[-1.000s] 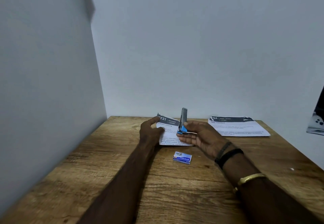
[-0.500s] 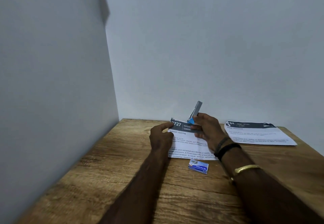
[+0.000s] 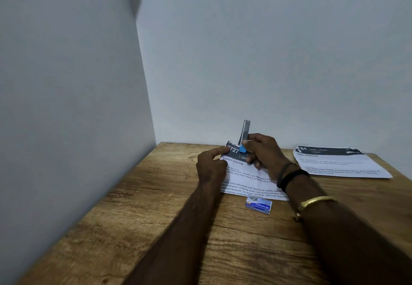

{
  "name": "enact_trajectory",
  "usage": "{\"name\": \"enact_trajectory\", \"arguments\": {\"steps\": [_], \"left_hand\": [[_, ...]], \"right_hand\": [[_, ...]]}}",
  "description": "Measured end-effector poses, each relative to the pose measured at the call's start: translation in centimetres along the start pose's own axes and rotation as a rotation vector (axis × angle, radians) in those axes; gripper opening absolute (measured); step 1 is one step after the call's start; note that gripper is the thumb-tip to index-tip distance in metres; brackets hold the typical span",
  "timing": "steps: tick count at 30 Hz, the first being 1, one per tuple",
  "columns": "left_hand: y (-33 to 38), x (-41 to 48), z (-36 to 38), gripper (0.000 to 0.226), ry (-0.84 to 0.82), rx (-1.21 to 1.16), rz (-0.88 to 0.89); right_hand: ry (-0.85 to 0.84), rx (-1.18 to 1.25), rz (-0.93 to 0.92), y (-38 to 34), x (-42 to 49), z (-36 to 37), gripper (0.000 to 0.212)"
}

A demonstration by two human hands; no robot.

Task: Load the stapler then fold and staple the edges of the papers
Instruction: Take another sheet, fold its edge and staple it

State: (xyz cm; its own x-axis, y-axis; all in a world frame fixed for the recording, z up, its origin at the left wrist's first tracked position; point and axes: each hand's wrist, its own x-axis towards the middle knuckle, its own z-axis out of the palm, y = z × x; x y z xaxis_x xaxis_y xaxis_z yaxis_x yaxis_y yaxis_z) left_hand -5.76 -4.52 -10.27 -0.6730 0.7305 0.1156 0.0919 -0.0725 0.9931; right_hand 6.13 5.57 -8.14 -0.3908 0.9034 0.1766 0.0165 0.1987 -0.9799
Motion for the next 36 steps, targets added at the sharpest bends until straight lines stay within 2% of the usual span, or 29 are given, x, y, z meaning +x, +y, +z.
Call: {"name": "enact_trajectory", "arguments": {"steps": [5, 14, 23, 28, 32, 36], "left_hand": [[0.0, -0.1, 0.0, 0.053, -0.007, -0.022, -0.01], [0.1, -0.2, 0.1, 0.051, -0.015, -0.012, 0.005], [0.1, -0.2, 0.1, 0.051, -0.009, -0.001, 0.013], [0.1, -0.2, 0.1, 0.05, -0.004, -0.004, 0.009], [0.3, 0.0, 0.0, 0.051, 0.026, 0.017, 0.033], [0.7, 0.1, -0.3, 0.05, 0.067, 0.059, 0.105]], "right_hand": [[0.004, -0.019, -0.017, 0.0, 0.0, 0.0, 0.007], [0.057, -0.071, 0.018, 0.3, 0.4, 0.1, 0.018], [0.108, -0.088, -0.009, 0.5, 0.5, 0.2, 0.014], [0.076, 0.037, 0.0, 0.3, 0.0, 0.3, 0.013], [0.123, 0.121, -0.027, -0.3, -0.3, 0.4, 0.015], [0.134, 0.104, -0.08, -0.9, -1.0, 0.1, 0.018]]}}
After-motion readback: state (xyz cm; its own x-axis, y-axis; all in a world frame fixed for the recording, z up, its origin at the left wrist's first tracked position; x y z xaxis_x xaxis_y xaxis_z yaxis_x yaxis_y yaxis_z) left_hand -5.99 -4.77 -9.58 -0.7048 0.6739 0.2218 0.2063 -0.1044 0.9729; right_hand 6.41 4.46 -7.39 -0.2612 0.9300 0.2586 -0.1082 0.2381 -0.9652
